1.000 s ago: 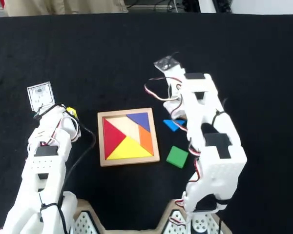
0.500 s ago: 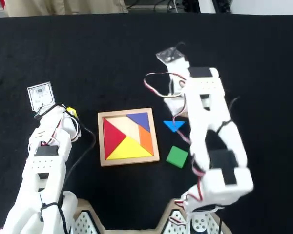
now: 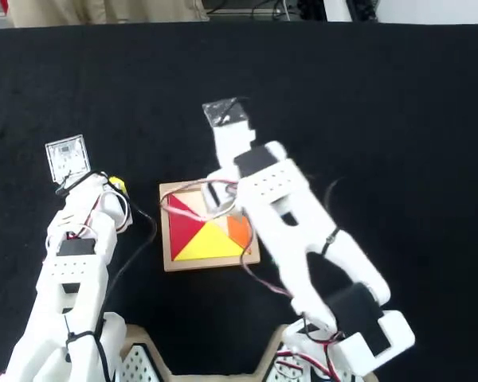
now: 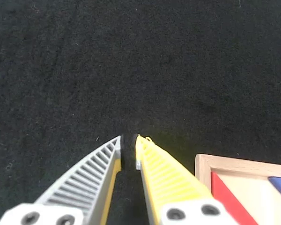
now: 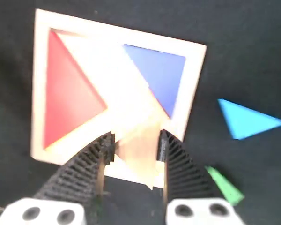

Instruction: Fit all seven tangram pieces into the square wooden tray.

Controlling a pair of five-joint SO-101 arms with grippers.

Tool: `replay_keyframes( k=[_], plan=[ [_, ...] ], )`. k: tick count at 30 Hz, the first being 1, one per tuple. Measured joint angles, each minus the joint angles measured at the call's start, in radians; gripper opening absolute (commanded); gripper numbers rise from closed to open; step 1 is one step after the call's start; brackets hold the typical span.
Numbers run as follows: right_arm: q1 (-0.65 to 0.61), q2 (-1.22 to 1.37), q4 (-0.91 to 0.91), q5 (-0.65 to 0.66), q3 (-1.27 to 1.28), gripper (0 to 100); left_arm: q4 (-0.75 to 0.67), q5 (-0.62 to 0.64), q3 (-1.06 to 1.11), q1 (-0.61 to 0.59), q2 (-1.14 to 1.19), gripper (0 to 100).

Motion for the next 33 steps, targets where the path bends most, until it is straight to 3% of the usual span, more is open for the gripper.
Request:
replay_keyframes(
  k=[10,33],
  plan=[
    [-0.015,0.106,-0.256,-0.221,0.058,7.4,0.0,0.0,0.0,0.0,0.0,7],
    [-0.064,0.192,-0.267,-0.222,0.058,7.9,0.0,0.0,0.0,0.0,0.0,7]
  ],
)
